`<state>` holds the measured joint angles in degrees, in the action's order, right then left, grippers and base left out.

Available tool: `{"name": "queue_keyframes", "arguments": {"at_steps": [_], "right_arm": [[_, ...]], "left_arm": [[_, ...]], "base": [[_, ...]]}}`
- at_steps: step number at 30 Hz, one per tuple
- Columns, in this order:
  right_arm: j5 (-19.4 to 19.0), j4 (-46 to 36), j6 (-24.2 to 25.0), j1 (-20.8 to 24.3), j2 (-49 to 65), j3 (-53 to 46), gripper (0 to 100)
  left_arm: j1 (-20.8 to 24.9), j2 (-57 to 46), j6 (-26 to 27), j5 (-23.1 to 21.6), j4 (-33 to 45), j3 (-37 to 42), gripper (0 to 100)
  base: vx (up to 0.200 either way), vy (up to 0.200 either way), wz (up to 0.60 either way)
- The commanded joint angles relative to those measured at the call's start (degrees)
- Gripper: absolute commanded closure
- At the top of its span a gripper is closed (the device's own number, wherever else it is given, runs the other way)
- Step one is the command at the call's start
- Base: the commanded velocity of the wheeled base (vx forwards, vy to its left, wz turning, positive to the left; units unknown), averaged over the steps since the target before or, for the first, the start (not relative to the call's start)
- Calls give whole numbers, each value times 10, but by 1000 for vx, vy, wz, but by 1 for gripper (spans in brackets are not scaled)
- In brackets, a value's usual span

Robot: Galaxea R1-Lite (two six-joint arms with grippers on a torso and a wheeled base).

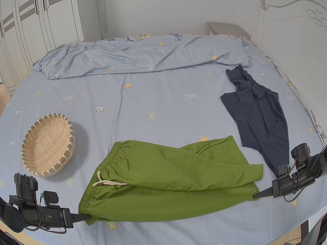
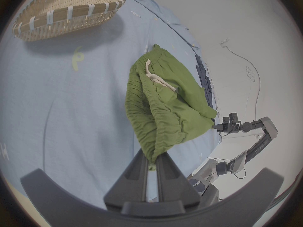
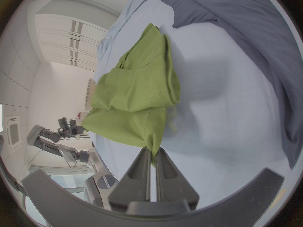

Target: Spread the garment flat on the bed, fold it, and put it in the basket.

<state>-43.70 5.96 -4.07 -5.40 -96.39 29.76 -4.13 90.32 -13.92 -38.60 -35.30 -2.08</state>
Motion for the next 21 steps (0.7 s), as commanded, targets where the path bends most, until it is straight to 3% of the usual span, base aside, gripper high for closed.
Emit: {"name": "queue_keyframes", "arguments": {"at_steps": [1,7,8,9,10,11,21], "right_arm": [[27,-2,-3,17,81,-59,100],[49,-2,-3,43,108,-104,100],[68,-1,-4,46,107,-112,100],[68,-1,-4,46,107,-112,100],[86,2,-4,55,107,-125,100],[87,2,-4,59,108,-131,100],[90,13,-5,59,110,-160,100]], "left_arm": [[-14,-57,1,0,19,4,100],[-41,-59,64,1,62,4,100],[-58,-54,98,1,77,4,100],[-58,-54,98,1,77,4,100],[-83,-40,153,1,99,4,100],[-91,-33,170,1,103,4,100],[-90,4,182,3,106,6,100]], "base": [[0,0,0],[0,0,0],[0,0,0],[0,0,0],[0,0,0],[0,0,0],[0,0,0]]}}
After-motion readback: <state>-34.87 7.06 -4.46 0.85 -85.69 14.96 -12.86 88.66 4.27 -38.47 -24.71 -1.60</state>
